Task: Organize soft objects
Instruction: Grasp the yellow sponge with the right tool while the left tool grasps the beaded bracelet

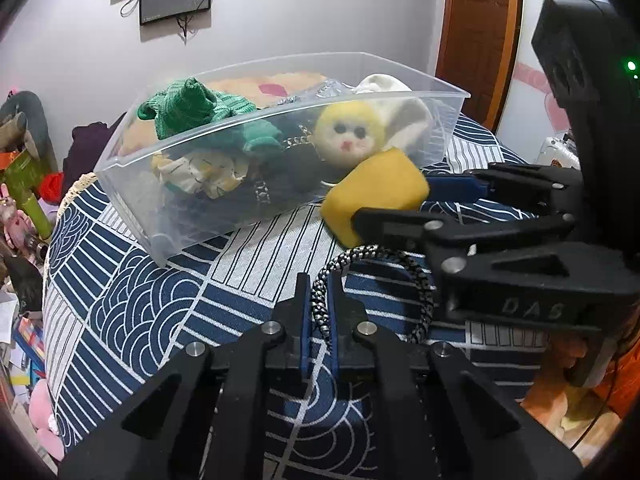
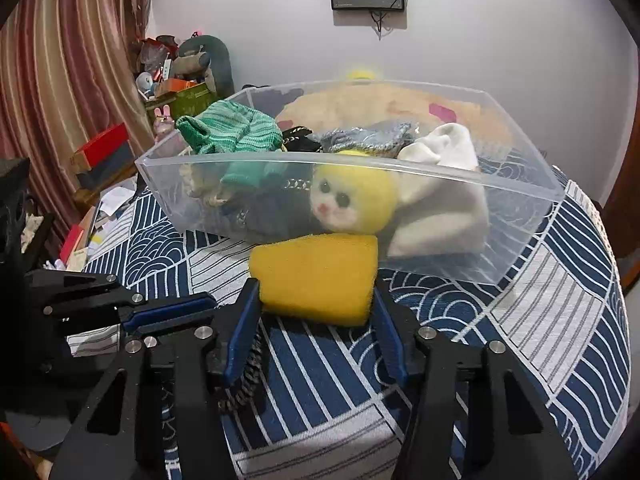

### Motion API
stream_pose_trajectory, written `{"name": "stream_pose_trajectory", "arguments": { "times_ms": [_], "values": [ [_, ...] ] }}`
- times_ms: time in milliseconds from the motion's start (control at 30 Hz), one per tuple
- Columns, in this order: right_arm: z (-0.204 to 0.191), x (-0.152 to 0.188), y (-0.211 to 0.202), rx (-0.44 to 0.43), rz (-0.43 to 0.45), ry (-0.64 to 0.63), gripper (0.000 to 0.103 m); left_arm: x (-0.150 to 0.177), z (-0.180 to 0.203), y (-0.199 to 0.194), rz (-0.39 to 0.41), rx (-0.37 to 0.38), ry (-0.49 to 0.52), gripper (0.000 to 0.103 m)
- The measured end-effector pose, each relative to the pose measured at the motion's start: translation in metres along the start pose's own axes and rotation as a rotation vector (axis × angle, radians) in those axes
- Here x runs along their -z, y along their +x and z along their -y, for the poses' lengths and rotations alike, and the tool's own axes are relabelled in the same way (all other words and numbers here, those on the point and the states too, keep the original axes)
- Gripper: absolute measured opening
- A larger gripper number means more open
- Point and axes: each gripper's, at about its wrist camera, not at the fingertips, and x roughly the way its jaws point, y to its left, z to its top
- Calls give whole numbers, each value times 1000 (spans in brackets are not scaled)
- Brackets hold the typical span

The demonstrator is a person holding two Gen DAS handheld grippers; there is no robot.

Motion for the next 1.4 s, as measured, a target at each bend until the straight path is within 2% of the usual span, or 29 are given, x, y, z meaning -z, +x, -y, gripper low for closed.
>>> {"name": "stream_pose_trajectory", "arguments": {
  "times_ms": [233,400,600,833,933,1100,1400],
  "values": [
    [9,2,-24,17,52,20,50,-1,-11,-15,27,-3,-32,6],
    [15,-2,-48,27,117,33,50,-13,-19,-38,104,-14,-62,6],
    [23,-15,-63,38,191,56,50,-42,-21,-61,217,-33,-81,6],
    [30,-30,-75,73,260,67,50,-73,-28,-71,303,-114,-110,6],
    [34,-38,-74,89,279,74,50,-83,-34,-68,314,-116,-136,6],
    [40,-47,-60,90,261,94,50,-94,-36,-55,322,-140,-137,6],
    [41,-41,-35,88,189,102,50,-94,-35,-11,250,-164,-96,6]
  ]
}}
